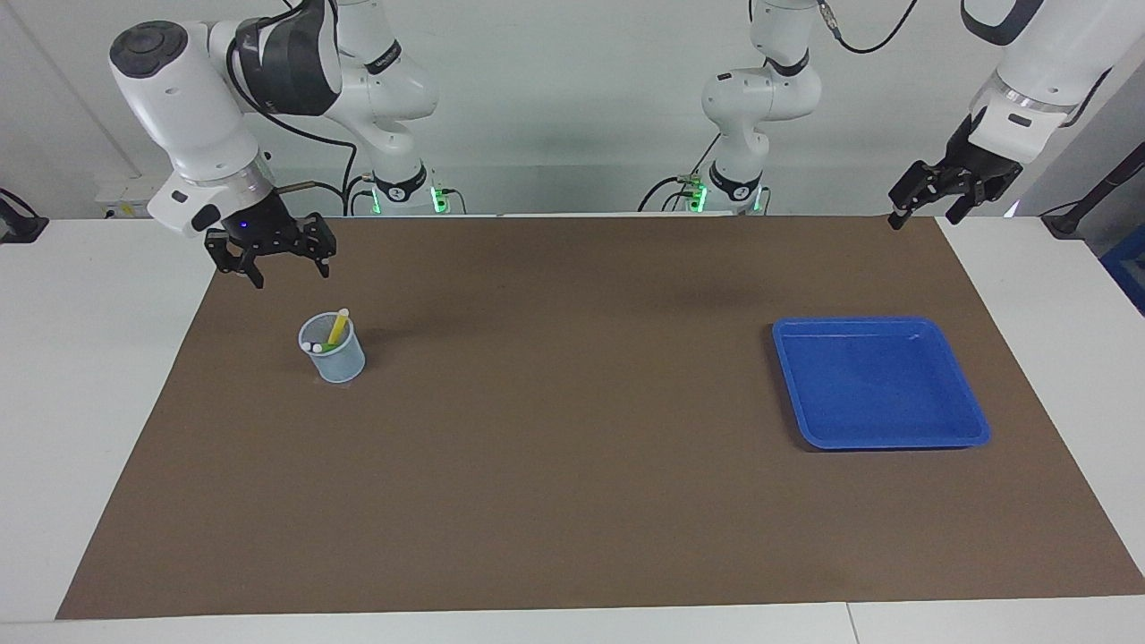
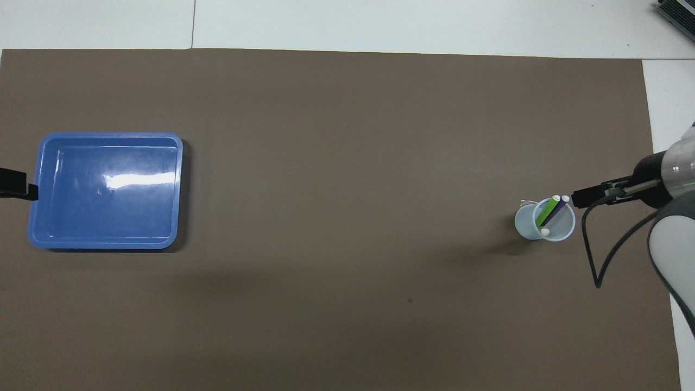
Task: Right arm passes pens to left for tray arrangement
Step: 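Reach the right gripper down to the pens in the clear cup, then grasp the yellow pen with the right gripper while the left gripper rises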
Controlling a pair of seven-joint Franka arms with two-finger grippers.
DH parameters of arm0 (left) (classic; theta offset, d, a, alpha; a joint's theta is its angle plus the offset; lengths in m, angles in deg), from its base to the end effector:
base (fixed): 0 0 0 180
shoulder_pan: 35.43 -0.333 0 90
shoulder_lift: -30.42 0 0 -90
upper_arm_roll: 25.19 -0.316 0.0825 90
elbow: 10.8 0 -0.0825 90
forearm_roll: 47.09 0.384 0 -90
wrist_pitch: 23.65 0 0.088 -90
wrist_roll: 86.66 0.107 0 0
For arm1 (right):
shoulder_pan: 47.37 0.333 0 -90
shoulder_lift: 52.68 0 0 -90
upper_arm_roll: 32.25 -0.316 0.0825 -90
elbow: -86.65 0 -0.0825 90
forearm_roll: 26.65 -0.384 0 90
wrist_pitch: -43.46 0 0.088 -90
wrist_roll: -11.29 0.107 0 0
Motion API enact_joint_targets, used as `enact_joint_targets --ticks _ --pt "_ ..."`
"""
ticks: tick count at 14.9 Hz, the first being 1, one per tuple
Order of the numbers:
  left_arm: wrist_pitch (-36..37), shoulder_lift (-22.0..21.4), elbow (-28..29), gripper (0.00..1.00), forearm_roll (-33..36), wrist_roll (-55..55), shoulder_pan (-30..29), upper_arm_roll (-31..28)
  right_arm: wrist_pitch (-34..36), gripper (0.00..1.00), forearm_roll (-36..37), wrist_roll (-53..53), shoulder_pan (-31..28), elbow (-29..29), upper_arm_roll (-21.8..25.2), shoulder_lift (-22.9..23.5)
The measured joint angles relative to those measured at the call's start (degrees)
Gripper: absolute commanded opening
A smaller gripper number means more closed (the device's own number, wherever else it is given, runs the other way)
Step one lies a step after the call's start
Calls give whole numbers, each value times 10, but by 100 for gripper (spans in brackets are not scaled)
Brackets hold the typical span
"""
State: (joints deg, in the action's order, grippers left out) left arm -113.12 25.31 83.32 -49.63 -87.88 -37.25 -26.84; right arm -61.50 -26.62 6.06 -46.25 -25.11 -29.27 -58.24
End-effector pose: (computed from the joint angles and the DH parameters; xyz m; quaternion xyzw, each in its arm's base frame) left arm 0.5247 0.0278 0.6380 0.9989 0.0406 0.0045 0.0234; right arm 0.5286 -0.0180 0.5186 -0.9995 -0.0296 0.0107 0.0029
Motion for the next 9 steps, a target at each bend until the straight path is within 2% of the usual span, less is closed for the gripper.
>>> enact_joint_targets --ticks 3,7,9 --pt "-4 0 4 100 0 -16 1 4 -20 77 0 66 0 -36 0 -1" --pt "-7 -1 11 100 -1 -49 20 21 -42 74 0 142 2 -77 -2 4" --pt "-11 -1 12 100 -1 -89 44 28 -63 67 0 154 7 -93 -2 11"
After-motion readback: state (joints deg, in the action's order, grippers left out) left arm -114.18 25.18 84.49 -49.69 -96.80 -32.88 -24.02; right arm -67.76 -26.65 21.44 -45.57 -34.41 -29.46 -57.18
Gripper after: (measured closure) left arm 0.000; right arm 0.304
